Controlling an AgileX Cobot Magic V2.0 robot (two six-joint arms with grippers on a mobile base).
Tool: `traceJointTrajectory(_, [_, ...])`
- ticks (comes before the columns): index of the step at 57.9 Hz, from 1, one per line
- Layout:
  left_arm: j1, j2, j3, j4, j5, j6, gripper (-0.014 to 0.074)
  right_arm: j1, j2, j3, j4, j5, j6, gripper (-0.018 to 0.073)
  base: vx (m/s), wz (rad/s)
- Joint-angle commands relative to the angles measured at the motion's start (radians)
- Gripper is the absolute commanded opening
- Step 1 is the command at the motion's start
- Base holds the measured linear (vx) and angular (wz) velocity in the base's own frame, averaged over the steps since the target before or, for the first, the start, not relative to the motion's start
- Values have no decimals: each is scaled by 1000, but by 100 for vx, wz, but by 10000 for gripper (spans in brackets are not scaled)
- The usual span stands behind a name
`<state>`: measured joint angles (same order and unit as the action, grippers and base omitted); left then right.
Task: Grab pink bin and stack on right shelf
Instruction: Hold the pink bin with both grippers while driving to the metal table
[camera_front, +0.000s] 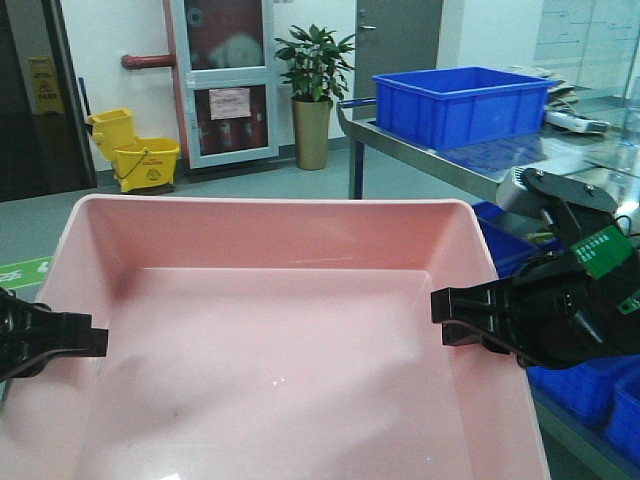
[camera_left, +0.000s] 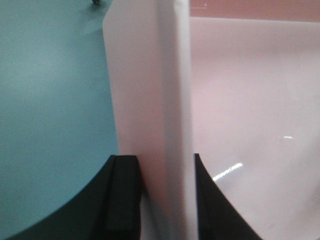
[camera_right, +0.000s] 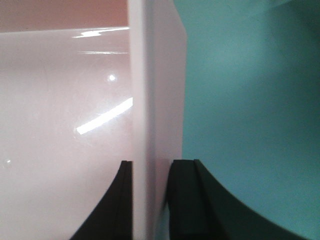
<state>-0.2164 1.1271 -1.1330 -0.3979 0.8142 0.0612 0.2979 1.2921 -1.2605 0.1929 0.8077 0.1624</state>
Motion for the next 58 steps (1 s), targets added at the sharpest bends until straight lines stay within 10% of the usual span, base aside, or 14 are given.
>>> traceJointTrajectory(1, [7, -28, -29, 2, -57, 0, -1, -20, -33, -33, -54, -101, 4, -8, 42, 17])
traceJointTrajectory(58, [7, -28, -29, 1, -56, 0, -1, -20, -33, -33, -54, -102, 4, -8, 47, 2])
